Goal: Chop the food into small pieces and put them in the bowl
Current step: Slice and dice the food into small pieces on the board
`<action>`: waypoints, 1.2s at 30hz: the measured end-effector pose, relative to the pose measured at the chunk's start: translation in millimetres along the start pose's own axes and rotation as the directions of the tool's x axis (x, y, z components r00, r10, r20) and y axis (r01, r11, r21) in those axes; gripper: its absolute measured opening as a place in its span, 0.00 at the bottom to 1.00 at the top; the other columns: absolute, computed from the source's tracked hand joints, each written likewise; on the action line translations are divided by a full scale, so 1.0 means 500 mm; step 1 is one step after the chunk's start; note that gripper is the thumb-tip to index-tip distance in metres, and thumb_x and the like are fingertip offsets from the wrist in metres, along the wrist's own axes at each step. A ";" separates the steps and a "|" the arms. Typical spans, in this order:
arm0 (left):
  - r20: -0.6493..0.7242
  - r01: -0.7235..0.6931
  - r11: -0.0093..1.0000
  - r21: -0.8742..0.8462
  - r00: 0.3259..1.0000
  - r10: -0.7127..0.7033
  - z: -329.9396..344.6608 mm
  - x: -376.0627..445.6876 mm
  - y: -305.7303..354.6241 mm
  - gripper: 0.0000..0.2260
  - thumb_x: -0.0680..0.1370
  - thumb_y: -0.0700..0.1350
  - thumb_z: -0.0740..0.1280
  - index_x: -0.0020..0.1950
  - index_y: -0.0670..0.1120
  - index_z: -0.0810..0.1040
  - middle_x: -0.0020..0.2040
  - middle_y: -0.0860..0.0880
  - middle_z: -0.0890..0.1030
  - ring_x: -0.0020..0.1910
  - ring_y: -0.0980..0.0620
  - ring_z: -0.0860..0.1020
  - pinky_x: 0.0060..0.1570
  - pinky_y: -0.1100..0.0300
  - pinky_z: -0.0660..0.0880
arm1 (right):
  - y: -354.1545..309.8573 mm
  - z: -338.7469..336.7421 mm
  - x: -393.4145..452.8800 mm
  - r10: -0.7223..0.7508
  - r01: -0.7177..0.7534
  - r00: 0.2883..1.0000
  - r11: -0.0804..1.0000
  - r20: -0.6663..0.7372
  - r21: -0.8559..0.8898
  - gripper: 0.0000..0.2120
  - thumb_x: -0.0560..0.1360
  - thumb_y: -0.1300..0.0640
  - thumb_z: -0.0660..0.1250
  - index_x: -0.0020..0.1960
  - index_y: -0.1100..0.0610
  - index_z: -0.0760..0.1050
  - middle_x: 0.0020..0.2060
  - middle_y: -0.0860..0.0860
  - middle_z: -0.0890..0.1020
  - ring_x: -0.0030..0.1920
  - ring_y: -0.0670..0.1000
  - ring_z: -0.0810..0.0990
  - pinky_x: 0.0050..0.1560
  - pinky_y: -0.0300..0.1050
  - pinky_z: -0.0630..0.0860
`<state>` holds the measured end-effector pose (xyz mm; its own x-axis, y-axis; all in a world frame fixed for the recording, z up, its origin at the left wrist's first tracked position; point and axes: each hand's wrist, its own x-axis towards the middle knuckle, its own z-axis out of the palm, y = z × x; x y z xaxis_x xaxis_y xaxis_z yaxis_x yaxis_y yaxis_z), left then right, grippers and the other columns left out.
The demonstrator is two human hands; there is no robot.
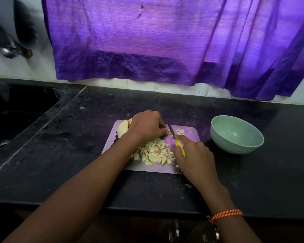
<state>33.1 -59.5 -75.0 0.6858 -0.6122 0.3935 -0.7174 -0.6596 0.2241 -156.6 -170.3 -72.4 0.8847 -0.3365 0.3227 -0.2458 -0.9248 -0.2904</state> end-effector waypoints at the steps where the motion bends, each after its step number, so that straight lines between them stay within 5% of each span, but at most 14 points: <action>1: -0.002 0.004 1.000 0.002 1.000 -0.004 0.001 0.000 0.000 0.11 0.77 0.61 0.75 0.53 0.58 0.90 0.48 0.58 0.87 0.43 0.56 0.81 0.32 0.62 0.72 | -0.001 0.001 0.001 -0.008 0.008 1.000 1.000 0.008 -0.009 0.21 0.84 0.44 0.57 0.76 0.42 0.68 0.51 0.53 0.83 0.48 0.55 0.79 0.41 0.48 0.67; 9: -0.003 0.011 1.000 0.016 1.000 -0.011 -0.004 -0.007 0.009 0.13 0.76 0.64 0.74 0.51 0.57 0.90 0.46 0.57 0.87 0.42 0.55 0.81 0.31 0.61 0.68 | -0.013 -0.008 0.007 -0.026 0.029 0.996 0.999 0.083 -0.042 0.19 0.85 0.45 0.57 0.75 0.44 0.68 0.52 0.53 0.80 0.47 0.54 0.76 0.42 0.48 0.65; 17: -0.030 0.033 0.999 0.042 0.999 -0.032 0.002 -0.008 0.014 0.13 0.77 0.63 0.75 0.52 0.56 0.90 0.45 0.57 0.87 0.44 0.55 0.82 0.39 0.57 0.79 | 0.023 -0.001 -0.017 -0.015 0.015 0.999 1.000 0.034 -0.020 0.20 0.82 0.43 0.59 0.73 0.42 0.71 0.50 0.53 0.82 0.49 0.57 0.80 0.41 0.49 0.67; 23: -0.029 -0.019 0.999 0.029 0.999 0.020 0.001 -0.004 0.013 0.13 0.77 0.63 0.75 0.53 0.56 0.90 0.47 0.59 0.87 0.44 0.58 0.81 0.30 0.63 0.65 | 0.050 -0.001 -0.036 0.016 -0.016 1.000 0.999 -0.004 0.036 0.21 0.81 0.42 0.60 0.73 0.39 0.71 0.49 0.55 0.83 0.49 0.59 0.79 0.44 0.51 0.72; 28: -0.016 -0.003 1.000 -0.008 1.000 0.003 -0.010 -0.004 0.008 0.09 0.80 0.59 0.74 0.53 0.58 0.90 0.48 0.59 0.87 0.43 0.57 0.81 0.30 0.62 0.65 | 0.046 0.007 -0.018 0.056 -0.048 0.998 0.976 -0.032 0.211 0.26 0.76 0.43 0.56 0.73 0.41 0.71 0.37 0.54 0.80 0.39 0.57 0.78 0.43 0.52 0.78; 36: -0.005 0.040 0.999 -0.027 0.999 -0.041 -0.009 -0.004 -0.002 0.07 0.82 0.52 0.73 0.56 0.55 0.90 0.49 0.57 0.88 0.45 0.55 0.83 0.33 0.62 0.68 | 0.017 0.012 0.008 -0.040 0.040 0.999 0.999 -0.004 0.031 0.22 0.82 0.44 0.58 0.75 0.40 0.69 0.49 0.53 0.83 0.50 0.58 0.80 0.41 0.48 0.67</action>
<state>31.9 -55.8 -71.8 0.7136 -0.5826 0.3890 -0.6922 -0.6717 0.2639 -152.8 -178.3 -79.1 0.8921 -0.3001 0.3377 -0.1980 -0.9316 -0.3047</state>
